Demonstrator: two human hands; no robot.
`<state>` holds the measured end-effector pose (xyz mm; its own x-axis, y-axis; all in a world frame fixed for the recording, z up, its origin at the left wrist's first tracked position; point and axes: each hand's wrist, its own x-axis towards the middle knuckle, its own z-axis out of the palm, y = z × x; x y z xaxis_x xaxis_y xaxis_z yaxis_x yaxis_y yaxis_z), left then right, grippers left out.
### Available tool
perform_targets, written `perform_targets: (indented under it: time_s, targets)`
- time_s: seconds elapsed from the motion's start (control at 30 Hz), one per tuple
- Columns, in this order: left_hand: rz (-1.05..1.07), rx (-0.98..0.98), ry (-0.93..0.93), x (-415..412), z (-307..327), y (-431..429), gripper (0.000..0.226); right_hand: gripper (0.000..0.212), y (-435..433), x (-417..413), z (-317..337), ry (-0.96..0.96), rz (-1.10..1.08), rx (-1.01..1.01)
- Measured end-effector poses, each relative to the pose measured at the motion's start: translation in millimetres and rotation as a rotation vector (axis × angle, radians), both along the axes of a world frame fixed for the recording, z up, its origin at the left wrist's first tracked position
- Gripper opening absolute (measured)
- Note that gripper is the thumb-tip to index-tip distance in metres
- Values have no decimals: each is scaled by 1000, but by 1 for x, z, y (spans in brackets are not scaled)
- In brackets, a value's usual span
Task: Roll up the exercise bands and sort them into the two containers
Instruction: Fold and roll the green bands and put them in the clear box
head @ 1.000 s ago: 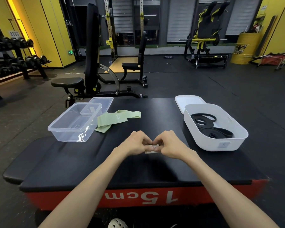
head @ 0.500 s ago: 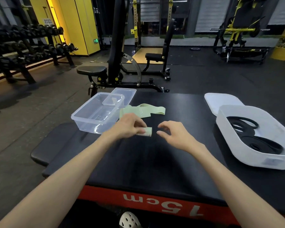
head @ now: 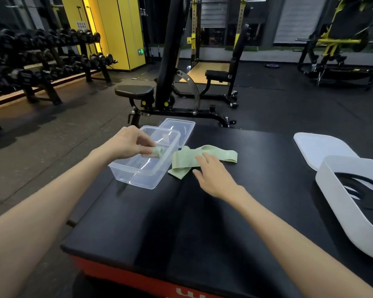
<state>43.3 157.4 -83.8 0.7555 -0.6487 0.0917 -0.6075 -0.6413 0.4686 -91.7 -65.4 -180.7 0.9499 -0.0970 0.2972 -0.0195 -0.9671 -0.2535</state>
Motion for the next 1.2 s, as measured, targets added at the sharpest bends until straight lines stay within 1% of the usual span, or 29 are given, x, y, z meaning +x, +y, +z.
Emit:
perform_targets:
  time_s: [0.1,0.23,0.4,0.57,0.67,0.83,1.1,1.2]
  targets:
    - [4,29,29,15,-8,5,13,39,11,11,-18,20,-44,-59]
    - [-38,226,109,33,-18,7,12,48,12,14,-38,52,-88,-67]
    - [-153,441,193,40,-29,0,13,45,9,16,-44,54,-94,-6]
    - [-215,559,293,37,-30,-6,17,43,9,17,-45,57,-89,7]
    - [-242,641,281,31,-30,-15,21,44,9,16,-44,69,-96,16]
    - [-234,669,269,29,-39,-22,25,42,10,15,-44,71,-101,14]
    - [-202,649,300,32,-47,-20,20,40,11,15,-47,61,-116,1]
    - [-191,712,292,30,-45,-27,26,39,11,15,-47,54,-117,3]
